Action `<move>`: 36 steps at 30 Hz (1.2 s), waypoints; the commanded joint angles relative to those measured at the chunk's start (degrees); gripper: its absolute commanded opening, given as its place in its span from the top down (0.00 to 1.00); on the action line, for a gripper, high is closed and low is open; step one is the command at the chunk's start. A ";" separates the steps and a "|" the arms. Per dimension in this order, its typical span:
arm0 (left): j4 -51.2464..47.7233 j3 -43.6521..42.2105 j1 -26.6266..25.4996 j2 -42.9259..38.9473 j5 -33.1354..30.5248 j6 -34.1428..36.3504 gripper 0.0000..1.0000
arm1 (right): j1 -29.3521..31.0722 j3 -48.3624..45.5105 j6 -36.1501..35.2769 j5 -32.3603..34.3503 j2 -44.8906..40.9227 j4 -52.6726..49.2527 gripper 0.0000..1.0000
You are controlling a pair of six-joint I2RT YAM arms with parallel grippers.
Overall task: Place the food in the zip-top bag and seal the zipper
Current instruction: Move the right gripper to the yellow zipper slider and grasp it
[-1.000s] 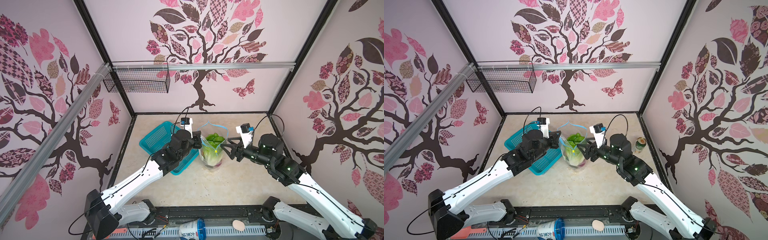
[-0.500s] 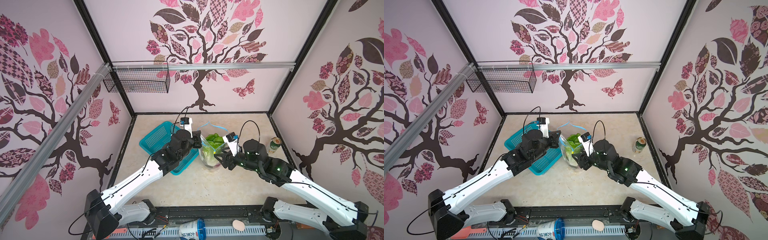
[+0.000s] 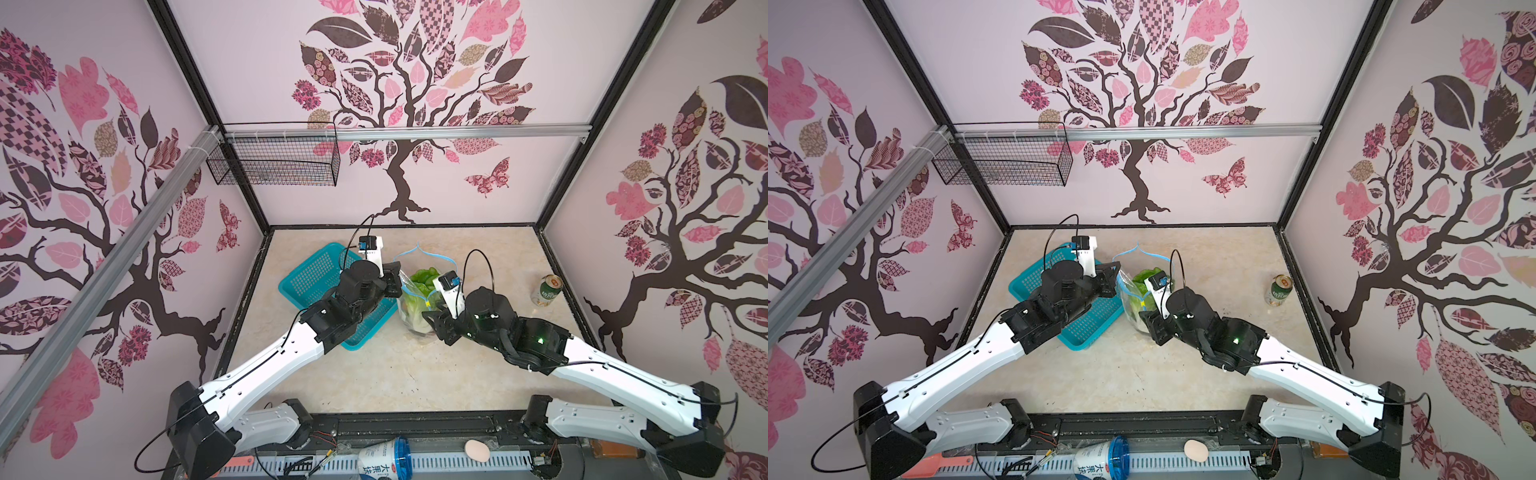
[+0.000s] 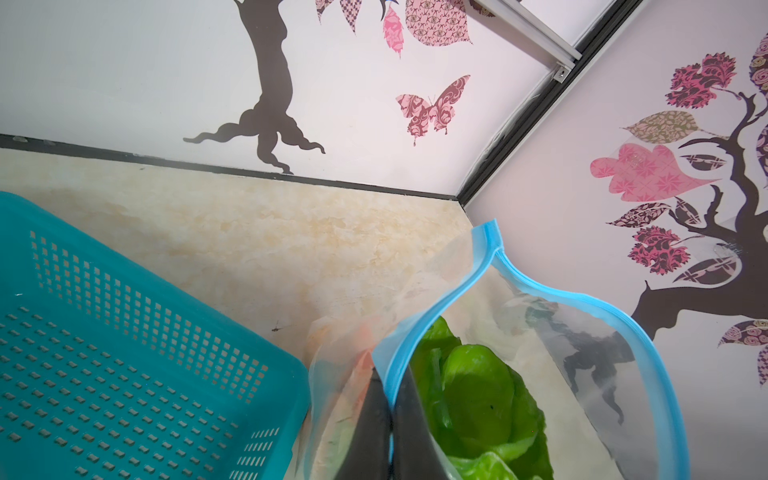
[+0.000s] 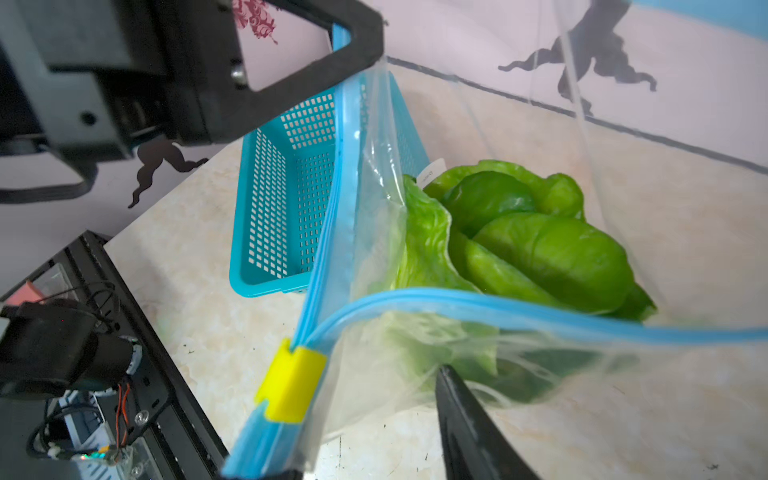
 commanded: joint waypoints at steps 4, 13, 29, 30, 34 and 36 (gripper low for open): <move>1.98 -1.75 0.36 -1.42 -0.36 -0.19 1.00 | 0.03 0.32 -0.29 5.56 -1.62 4.01 0.68; 2.66 -2.80 0.33 -1.94 3.08 -4.12 1.00 | -0.64 -3.41 -4.74 8.39 -6.76 11.52 1.00; 4.14 2.47 0.60 -3.68 15.35 22.87 0.08 | -11.94 -10.26 -19.57 -16.30 -11.57 16.47 1.00; 4.52 2.87 0.66 -3.43 17.04 26.44 0.07 | -11.94 -10.33 -19.78 -16.49 -11.32 16.45 1.00; 5.84 3.36 4.02 -2.54 27.70 31.92 0.07 | -12.04 -10.52 -20.12 -17.93 -11.01 16.98 1.00; 6.93 3.82 5.90 -1.82 37.01 34.12 0.08 | -12.06 -10.26 -20.72 -19.39 -10.69 17.00 1.00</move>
